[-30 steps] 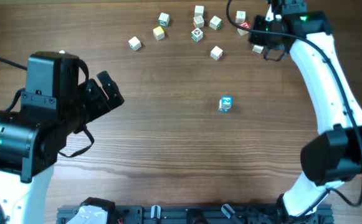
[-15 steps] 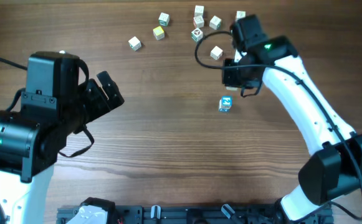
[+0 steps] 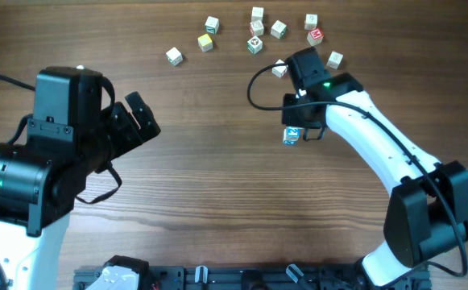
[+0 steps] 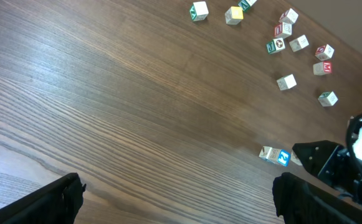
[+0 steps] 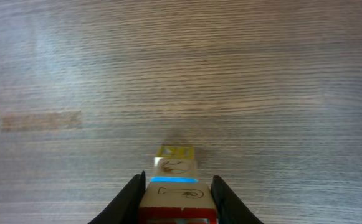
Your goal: Form a tower
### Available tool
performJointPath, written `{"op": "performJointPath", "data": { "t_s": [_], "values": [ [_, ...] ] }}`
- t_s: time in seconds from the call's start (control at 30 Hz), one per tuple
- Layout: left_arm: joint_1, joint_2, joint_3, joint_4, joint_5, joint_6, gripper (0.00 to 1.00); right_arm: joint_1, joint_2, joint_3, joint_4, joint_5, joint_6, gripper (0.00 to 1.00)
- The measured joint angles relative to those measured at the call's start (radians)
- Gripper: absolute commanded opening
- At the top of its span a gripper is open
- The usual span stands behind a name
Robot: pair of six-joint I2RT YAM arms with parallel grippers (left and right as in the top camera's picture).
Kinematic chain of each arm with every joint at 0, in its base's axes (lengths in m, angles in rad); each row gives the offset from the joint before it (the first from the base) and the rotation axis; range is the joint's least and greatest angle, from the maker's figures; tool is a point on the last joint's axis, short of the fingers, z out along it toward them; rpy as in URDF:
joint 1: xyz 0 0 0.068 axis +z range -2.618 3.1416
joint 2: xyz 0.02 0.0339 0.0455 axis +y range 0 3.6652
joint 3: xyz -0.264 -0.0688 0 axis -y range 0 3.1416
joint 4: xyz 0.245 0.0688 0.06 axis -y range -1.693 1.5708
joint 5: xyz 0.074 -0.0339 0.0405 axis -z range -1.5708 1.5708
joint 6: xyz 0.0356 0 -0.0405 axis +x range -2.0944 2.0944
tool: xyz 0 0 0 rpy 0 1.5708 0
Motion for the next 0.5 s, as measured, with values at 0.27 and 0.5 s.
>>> {"op": "performJointPath", "data": {
  "t_s": [0.27,0.5],
  "values": [
    [0.000,0.000,0.000,0.000,0.000,0.000,1.00,0.042,0.000,0.000,-0.011,0.005,0.000,0.20],
    [0.000,0.000,0.000,0.000,0.000,0.000,1.00,0.042,0.000,0.000,-0.035,0.023,0.000,0.24]
  ]
}}
